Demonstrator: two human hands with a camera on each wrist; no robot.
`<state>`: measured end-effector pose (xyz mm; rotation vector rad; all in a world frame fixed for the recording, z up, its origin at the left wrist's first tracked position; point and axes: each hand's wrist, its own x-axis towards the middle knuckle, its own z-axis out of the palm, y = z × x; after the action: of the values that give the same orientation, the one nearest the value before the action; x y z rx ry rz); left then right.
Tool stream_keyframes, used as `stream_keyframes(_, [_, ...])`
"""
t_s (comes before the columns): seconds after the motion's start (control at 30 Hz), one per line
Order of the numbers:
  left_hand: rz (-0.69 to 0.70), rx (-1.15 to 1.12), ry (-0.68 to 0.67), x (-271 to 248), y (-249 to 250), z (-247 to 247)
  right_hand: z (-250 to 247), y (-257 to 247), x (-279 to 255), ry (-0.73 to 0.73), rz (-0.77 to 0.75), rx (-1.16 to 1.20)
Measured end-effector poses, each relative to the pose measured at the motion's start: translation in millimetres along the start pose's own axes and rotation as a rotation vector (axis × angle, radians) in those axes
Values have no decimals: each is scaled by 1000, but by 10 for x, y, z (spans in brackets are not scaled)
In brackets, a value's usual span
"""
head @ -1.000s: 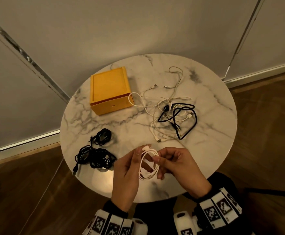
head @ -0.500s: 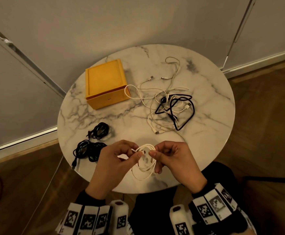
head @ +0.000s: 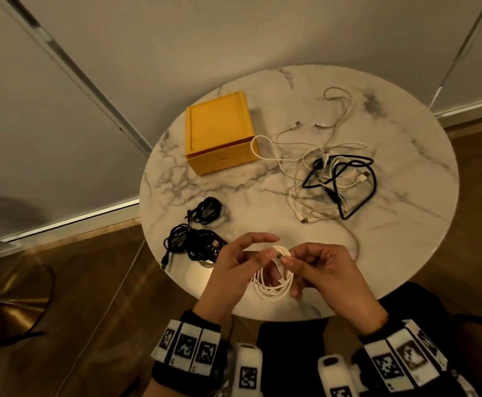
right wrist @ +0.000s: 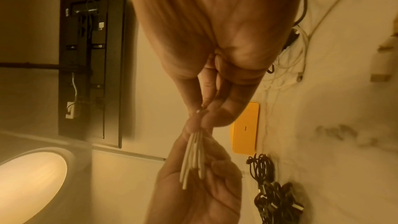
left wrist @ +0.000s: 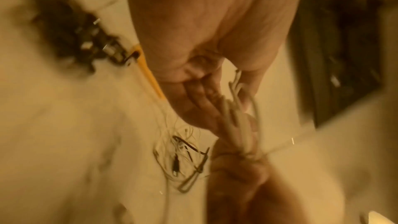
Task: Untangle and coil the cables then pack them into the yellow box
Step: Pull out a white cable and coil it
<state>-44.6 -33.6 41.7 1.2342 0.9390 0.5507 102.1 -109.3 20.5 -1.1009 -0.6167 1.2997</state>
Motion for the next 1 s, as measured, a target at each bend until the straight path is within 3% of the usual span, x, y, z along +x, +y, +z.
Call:
stream_keyframes(0.23, [-313, -525, 20, -6, -165, -34, 32, 32, 32, -26, 28, 0])
stream_keyframes(0.37, [-432, -581, 22, 23, -230, -100, 63, 83, 45, -74, 63, -70])
stream_keyframes(0.6, [-447, -571, 70, -21, -223, -141, 45, 118, 54, -88, 131, -110])
stream_keyframes(0.7, [-431, -584, 87, -7, -255, -121, 17, 159, 42, -87, 144, -138])
stream_keyframes(0.8, [-346, -444, 83, -22, -234, -108, -13, 174, 26, -59, 150, -138])
stream_keyframes(0.9, [-185, -219, 72, -50, -205, -105, -51, 173, 32, -31, 155, -127])
stream_keyframes(1.0, [19, 26, 152, -48, -191, -95, -63, 175, 44, -22, 168, -131])
